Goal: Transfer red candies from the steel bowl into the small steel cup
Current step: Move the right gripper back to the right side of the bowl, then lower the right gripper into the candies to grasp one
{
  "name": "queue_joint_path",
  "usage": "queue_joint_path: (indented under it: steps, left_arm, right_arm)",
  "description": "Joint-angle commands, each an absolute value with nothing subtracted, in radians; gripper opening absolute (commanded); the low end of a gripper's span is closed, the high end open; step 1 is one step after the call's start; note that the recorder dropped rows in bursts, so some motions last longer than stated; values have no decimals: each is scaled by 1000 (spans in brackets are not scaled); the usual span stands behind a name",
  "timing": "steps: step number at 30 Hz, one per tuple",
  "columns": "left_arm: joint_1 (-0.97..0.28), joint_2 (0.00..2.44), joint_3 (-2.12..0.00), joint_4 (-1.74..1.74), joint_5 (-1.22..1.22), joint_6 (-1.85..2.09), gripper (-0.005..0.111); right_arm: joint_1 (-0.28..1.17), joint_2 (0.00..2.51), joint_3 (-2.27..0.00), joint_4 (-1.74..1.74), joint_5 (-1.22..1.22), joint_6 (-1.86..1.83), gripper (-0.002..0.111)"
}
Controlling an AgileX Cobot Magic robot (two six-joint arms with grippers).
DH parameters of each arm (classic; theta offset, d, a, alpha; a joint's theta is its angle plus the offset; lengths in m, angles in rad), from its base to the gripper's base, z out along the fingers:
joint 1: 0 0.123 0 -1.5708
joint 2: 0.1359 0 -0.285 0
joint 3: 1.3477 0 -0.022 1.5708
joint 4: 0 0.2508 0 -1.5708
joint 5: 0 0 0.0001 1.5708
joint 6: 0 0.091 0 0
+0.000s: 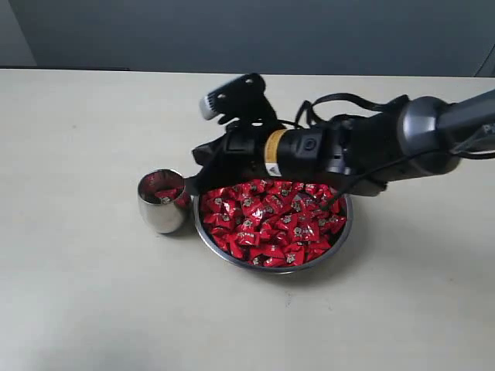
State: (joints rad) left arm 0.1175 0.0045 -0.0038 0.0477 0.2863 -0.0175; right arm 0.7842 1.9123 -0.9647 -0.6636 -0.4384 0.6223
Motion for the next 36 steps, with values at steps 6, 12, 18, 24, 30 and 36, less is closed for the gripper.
queue_joint_path:
  steps: [6,12,18,24,30,36]
  left_arm:
    - [118,0,0,45,284,-19,0]
    - [118,0,0,45,284,-19,0]
    - [118,0,0,45,284,-19,0]
    - [118,0,0,45,284,-19,0]
    - [118,0,0,45,284,-19,0]
    - [118,0,0,45,284,-19,0]
  right_arm:
    - [647,1720,-677,-496,-503,417,-1]
    - [596,1628,-564,-496,-503,415,-1]
    - [571,1611,-524,-496,-412,393,-1]
    - [571,1611,-524,-505,-391,393,-1]
    - [571,1615,-524,-510,-366,406,-1]
    - [571,1645,-524,-510,-348,464,-1]
